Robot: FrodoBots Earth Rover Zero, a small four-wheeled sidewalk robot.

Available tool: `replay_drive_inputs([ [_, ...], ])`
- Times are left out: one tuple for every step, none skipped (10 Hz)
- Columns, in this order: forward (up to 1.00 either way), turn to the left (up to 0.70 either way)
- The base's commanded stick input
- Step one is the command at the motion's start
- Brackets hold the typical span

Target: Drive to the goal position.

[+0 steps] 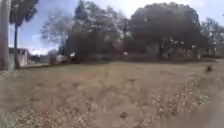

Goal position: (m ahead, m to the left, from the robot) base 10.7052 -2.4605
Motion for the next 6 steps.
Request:
replay_drive_inputs([
  [0.70, 0.00],
  [0.70, 0.00],
  [0.70, 0.00],
  [0.70, 0.00],
  [0.70, 0.00],
  [0.70, 0.00],
])
